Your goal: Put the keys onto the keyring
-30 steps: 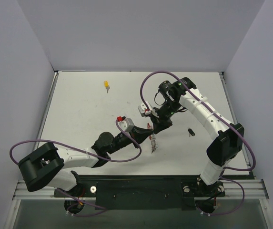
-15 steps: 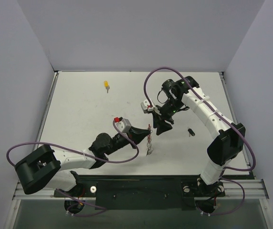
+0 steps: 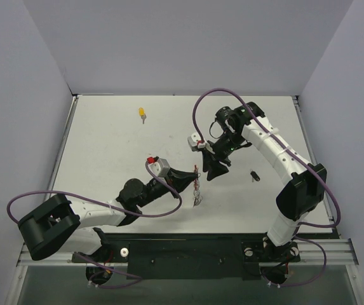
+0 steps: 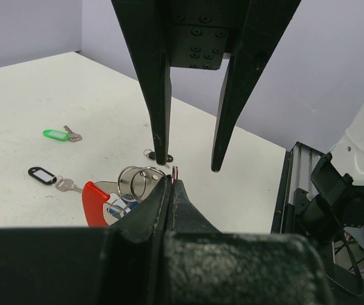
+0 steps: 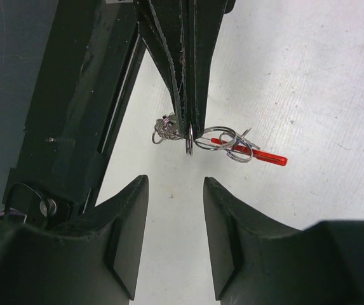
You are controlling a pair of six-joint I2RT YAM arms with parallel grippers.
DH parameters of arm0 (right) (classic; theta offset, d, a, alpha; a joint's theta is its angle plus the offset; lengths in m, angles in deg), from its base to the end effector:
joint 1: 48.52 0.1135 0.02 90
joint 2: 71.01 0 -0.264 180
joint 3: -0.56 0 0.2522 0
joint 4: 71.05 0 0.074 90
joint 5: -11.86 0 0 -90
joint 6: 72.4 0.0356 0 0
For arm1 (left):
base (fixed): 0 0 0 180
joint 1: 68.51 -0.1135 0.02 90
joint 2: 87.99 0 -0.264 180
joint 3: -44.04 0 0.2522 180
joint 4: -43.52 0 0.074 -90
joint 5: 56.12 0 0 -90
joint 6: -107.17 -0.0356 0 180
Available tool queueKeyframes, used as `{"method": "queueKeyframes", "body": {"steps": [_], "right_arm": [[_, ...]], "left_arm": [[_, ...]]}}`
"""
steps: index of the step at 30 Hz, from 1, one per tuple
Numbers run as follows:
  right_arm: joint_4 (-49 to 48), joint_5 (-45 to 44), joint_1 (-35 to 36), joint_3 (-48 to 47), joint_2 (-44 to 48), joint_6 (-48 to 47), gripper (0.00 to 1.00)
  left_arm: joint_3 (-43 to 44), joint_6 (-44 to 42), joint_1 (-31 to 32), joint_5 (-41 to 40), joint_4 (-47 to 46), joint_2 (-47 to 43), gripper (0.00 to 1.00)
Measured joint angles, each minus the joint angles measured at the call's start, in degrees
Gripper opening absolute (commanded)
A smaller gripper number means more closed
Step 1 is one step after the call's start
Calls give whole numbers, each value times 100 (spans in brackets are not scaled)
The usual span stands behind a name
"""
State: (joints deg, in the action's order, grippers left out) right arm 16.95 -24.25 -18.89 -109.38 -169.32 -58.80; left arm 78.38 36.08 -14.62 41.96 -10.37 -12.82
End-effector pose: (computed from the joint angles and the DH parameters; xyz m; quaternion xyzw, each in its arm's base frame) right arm 0.2705 0.1869 0.3333 -0.7394 0.4896 0.3710 0.2757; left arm 0.1431 -0.2047 0.2285 0.2391 0.5753 -0.4987 0.6026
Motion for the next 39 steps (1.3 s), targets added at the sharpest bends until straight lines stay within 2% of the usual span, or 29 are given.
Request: {"method": "queueKeyframes", "body": {"steps": [15, 24, 34, 39], "right_arm": [[31, 374, 46, 118, 0, -269, 32], [33, 428, 85, 118, 0, -275, 21], [28, 448, 118, 118, 0, -118, 19], [-11, 439, 118, 118, -2, 35, 13]], "left_arm": [[0, 155, 0, 205, -389, 140, 0], [0, 166, 0, 214, -417, 179, 0], [2, 166, 2, 197, -420, 195, 0], [2, 168, 7, 179, -431, 214, 0]]}}
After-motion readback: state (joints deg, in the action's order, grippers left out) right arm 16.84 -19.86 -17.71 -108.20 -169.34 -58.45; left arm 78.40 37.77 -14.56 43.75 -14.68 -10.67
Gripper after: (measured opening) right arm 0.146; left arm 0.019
